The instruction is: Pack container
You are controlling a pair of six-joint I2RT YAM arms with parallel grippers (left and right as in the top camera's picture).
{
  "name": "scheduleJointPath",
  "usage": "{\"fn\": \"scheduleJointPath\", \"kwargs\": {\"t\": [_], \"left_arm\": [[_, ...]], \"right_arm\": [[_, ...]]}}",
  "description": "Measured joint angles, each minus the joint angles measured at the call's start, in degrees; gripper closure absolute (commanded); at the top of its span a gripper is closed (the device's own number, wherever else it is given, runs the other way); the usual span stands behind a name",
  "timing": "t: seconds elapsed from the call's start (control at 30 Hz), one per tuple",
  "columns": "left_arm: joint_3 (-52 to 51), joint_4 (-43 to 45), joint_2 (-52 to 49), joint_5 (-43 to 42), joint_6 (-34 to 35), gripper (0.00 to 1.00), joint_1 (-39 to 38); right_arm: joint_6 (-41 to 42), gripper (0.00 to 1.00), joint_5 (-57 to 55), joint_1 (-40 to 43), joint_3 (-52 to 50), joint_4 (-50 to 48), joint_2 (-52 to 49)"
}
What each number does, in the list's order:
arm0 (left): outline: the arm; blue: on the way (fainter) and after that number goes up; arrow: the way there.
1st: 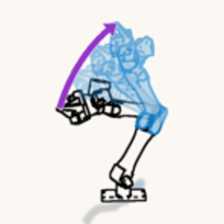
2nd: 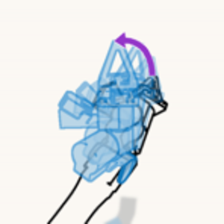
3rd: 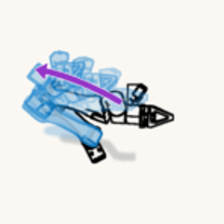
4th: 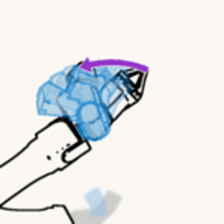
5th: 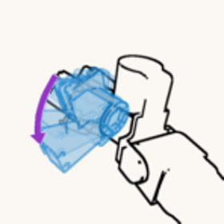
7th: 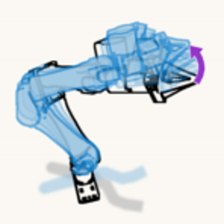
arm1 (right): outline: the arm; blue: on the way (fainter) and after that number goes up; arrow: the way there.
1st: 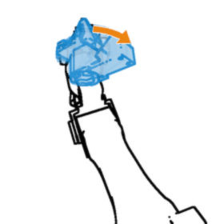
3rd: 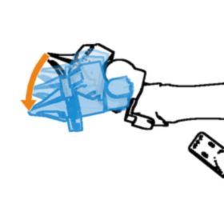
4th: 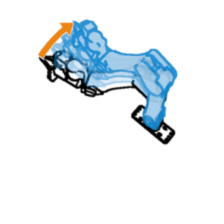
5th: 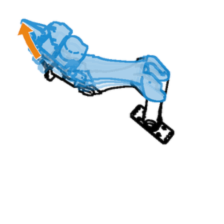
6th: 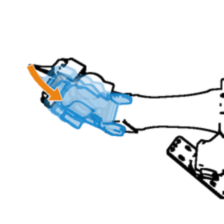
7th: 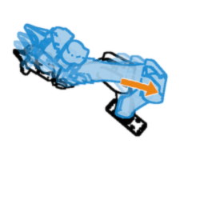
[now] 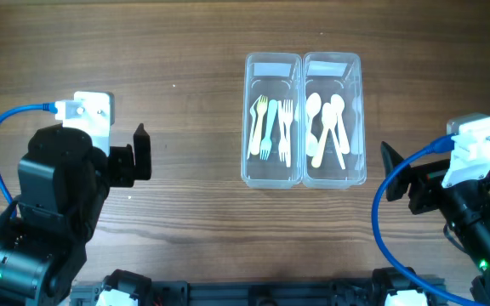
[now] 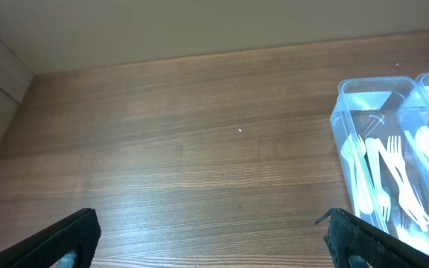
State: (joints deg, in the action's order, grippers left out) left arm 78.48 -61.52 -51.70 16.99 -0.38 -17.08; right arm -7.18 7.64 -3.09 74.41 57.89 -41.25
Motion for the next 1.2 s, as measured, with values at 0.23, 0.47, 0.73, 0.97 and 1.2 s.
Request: {"fn": "scheduleJointPath", "kwargs": {"t": [0.23, 0.47, 0.73, 0.97, 1.2], "left_arm": [[0.0, 0.0, 0.0, 0.0, 0.0, 0.0, 0.0], [0.0, -0.13, 0.0, 0.0, 0.0, 0.0, 0.0], [0.0, -0.02, 0.0, -0.02, 0.0, 0.0, 0.02], [0.0, -0.02, 0.0, -0.02, 0.0, 0.0, 0.0], [0.0, -0.02, 0.0, -0.02, 0.0, 0.0, 0.0]], "right_arm": [[-0.02, 0.0, -1.49, 1.09, -4.92, -4.61, 1.7], [-0.02, 0.0, -1.46, 3.87, -29.09, -17.22, 14.56], [0.24, 0.0, -1.46, 3.91, -47.98, -23.82, 27.34], [0.48, 0.0, -1.44, 3.98, -56.65, -27.56, 32.52], [0.92, 0.0, -1.46, 3.98, -63.56, -31.26, 36.52]]}}
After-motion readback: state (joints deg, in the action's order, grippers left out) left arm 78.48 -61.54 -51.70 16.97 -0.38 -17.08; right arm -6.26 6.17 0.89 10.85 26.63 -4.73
